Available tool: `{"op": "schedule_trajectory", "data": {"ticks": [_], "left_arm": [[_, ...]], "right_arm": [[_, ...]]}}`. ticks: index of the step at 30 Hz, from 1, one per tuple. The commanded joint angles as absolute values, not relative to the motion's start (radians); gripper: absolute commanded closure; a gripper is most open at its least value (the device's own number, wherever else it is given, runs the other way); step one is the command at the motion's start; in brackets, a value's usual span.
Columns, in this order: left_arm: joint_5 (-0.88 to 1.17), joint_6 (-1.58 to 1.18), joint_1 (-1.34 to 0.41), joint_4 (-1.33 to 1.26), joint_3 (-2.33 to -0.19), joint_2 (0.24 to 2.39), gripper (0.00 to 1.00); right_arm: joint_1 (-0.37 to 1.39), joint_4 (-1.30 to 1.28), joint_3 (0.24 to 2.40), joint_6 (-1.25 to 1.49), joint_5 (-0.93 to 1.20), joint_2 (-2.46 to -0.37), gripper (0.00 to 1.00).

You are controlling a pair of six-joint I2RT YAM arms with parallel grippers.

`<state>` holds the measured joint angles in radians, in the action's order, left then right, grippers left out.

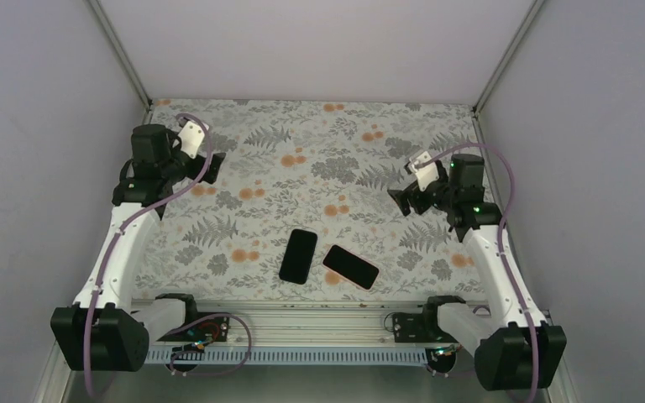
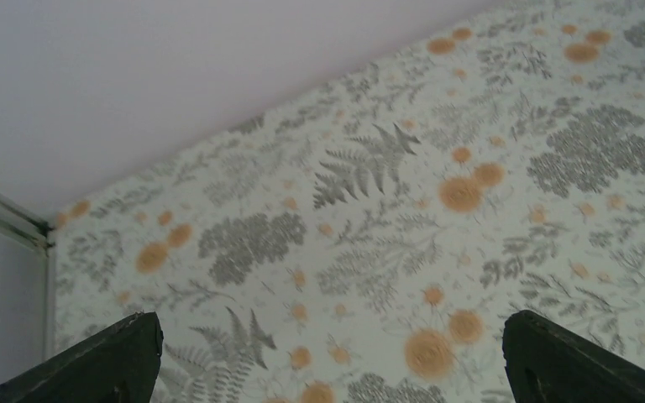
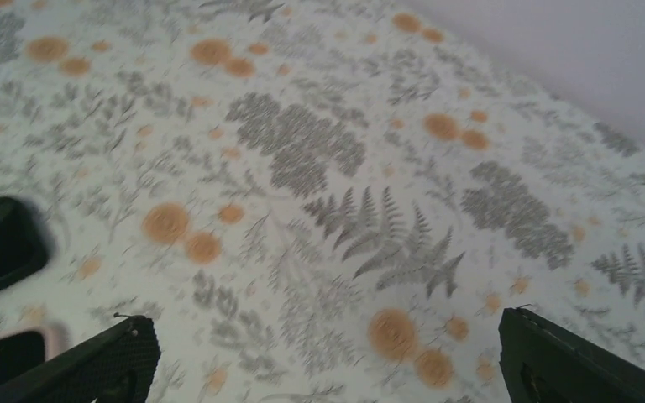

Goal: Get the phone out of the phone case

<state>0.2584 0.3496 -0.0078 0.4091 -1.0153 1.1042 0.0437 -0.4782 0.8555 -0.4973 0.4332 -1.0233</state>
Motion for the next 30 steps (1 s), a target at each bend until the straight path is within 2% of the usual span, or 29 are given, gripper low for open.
{"op": "schedule_trajectory", "data": {"ticks": [1, 6, 13, 18, 22, 26, 30], "left_arm": [[0.282, 0.350, 0.000, 0.507, -1.048, 1.098, 0.00], [0.248, 0.346, 0.002, 0.452, -1.006, 1.044, 0.00], [0.165, 0.350, 0.003, 0.447, -0.986, 1.063, 0.00], [0.151, 0.359, 0.003, 0.465, -0.985, 1.086, 0.00], [0.139, 0.372, 0.003, 0.455, -0.968, 1.082, 0.00], [0.116, 0.384, 0.004, 0.465, -0.971, 1.097, 0.00], [0.105, 0.398, 0.003, 0.476, -0.972, 1.109, 0.00]], "right_arm": [[0.098, -0.680, 0.839, -0.575, 0.421, -0.966, 0.00], [0.217, -0.750, 0.816, -0.576, 0.317, -0.963, 0.00], [0.433, -0.879, 0.847, -0.590, 0.150, -1.081, 0.00], [0.554, -1.052, 0.914, -0.566, 0.199, -1.222, 0.00], [0.656, -1.071, 0.933, -0.494, 0.160, -1.298, 0.00], [0.713, -1.105, 0.949, -0.467, 0.212, -1.374, 0.00], [0.766, -1.078, 0.934, -0.410, 0.152, -1.450, 0.00]]}}
